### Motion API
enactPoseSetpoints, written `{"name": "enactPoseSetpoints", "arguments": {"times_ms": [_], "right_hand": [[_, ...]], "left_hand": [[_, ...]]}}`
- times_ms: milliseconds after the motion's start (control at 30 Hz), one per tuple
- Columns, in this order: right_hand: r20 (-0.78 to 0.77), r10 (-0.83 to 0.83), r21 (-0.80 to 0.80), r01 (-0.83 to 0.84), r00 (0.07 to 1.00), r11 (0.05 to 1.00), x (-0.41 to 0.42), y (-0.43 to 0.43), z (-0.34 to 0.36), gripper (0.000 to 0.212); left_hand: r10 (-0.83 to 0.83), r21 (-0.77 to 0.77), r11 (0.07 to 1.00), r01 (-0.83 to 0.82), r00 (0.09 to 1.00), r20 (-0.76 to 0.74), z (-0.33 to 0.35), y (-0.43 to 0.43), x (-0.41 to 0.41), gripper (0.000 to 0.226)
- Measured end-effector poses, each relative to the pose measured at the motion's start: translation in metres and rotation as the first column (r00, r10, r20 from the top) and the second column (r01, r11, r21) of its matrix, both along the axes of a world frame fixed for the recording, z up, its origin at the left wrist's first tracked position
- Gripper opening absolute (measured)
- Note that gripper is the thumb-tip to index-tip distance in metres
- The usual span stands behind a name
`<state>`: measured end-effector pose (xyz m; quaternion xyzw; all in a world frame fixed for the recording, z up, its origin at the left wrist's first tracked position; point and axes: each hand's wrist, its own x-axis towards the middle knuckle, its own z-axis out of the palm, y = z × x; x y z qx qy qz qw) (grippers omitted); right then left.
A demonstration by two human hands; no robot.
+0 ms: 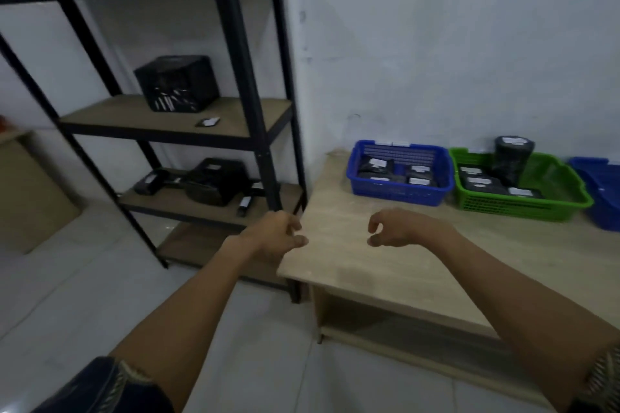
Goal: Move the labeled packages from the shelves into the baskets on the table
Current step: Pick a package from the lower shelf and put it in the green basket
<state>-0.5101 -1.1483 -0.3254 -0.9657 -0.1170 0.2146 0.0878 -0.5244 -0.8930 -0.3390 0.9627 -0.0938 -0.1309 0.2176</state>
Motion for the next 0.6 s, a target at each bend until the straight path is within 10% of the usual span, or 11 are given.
{"name": "enactPoseSetpoints", "arguments": {"times_ms": [600], "right_hand": [[0.106, 0.275, 0.020, -0.279, 0.955, 0.960, 0.155, 0.266, 0.029, 0.034]], "left_hand": [[0.182, -0.058, 0.982, -0.178, 0.982, 0.060, 0.014, 0.242, 0.119, 0.031]]}}
